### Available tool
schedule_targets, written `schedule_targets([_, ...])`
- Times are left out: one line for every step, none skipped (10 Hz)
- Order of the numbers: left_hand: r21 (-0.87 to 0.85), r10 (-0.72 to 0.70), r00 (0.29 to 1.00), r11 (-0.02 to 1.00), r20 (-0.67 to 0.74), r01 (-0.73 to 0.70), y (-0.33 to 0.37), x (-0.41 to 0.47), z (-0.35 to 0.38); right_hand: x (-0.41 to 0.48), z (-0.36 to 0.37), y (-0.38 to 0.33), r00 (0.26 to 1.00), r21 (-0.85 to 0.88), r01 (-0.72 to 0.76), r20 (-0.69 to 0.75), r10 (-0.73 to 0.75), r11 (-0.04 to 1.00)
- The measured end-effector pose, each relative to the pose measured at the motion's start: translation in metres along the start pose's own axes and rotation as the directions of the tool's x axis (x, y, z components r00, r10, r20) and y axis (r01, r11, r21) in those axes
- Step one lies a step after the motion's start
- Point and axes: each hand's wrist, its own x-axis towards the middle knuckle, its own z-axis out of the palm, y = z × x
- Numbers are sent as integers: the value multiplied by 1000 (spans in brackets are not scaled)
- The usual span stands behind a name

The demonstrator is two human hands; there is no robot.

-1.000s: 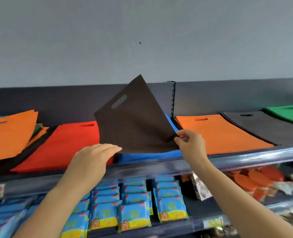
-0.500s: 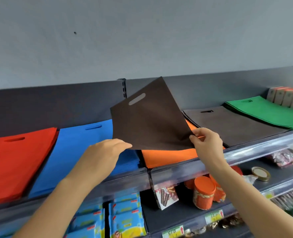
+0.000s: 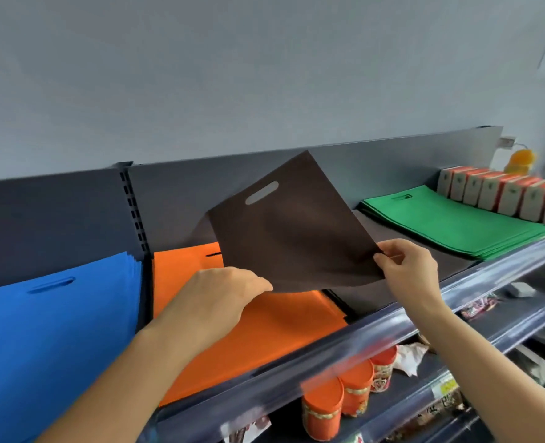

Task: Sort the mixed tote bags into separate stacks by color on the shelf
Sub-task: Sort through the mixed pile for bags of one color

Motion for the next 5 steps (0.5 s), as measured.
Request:
schedule_targets([-22, 9, 997, 1000, -71, -11, 26, 24, 15, 28, -20, 25, 1000, -19, -8, -3, 8, 1000])
schedule_targets([-20, -26, 999, 999, 25, 26, 73, 52, 9, 53, -41, 51, 1000, -27, 7, 5, -7, 1000])
schedule_targets([-48, -28, 1000, 998, 12, 29, 102, 72, 17, 76, -61, 71, 997, -64, 60, 42, -58, 996])
schedule_targets([-44, -99, 986, 993, 134, 106, 127, 86, 37, 98, -71, 94, 987, -156, 130, 111, -113, 979])
schedule_targets([-69, -172, 961, 979, 216, 191, 145, 93, 50, 110, -72, 114, 972, -279, 183, 195, -131, 943])
